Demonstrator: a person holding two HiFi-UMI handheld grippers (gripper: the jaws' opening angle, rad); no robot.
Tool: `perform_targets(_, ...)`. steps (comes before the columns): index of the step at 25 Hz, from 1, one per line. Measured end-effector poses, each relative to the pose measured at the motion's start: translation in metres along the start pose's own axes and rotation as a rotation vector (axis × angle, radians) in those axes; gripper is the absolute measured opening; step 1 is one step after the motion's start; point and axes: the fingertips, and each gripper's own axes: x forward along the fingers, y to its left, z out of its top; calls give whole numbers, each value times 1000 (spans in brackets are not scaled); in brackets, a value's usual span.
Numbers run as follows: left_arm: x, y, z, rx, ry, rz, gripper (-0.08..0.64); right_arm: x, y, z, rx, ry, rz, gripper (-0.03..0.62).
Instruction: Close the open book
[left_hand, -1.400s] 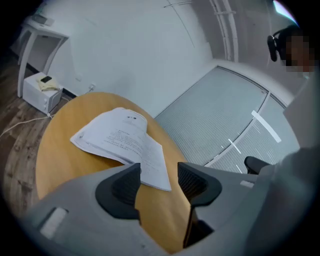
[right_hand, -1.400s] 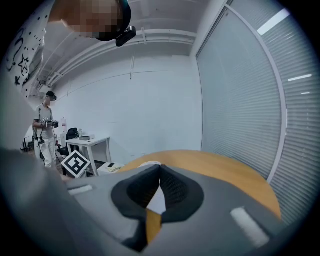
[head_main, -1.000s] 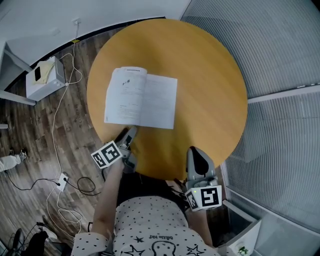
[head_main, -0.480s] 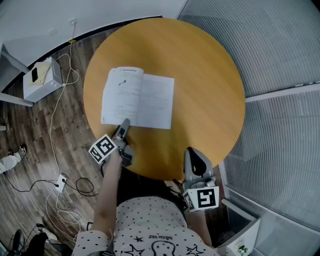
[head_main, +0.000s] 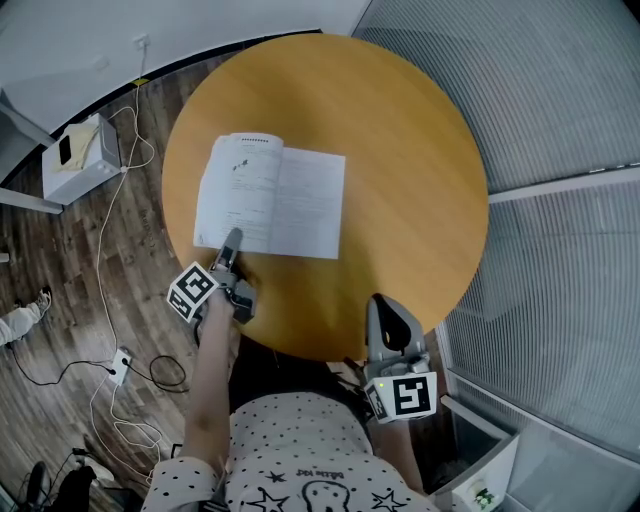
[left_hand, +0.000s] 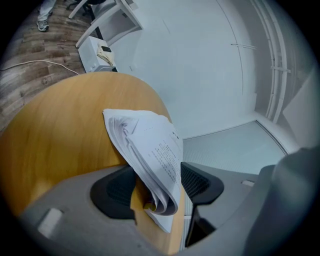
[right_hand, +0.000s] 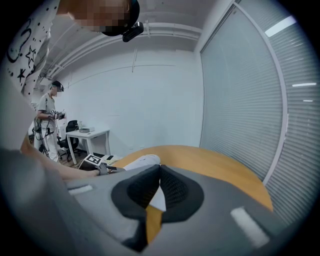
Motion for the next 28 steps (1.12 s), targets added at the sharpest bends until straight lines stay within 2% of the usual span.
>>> perform_targets(4,-3,6,8,-33,-31,-7,274,1,0,-1,-1,2,-2,5)
perform_targets(5,-5,7,10,-37,-39,-10,251,0,0,0,-1,2,-2,5)
perform_targets(7,-7,7,10,-35,-48,-18,161,0,0,1,-1,3,-3,5)
perform_targets(14,-11,-14,6,85,-59,-81,65,0,-10,-3,5,1,-15,5)
perform_targets(19,-18,-30,1,200,-55,-87,38,-10,-19,3,10,-5,-55,5)
perform_targets(28,-19,-40,1,243,-39,-83,35,-25,-30,8,34,-20,-99,5)
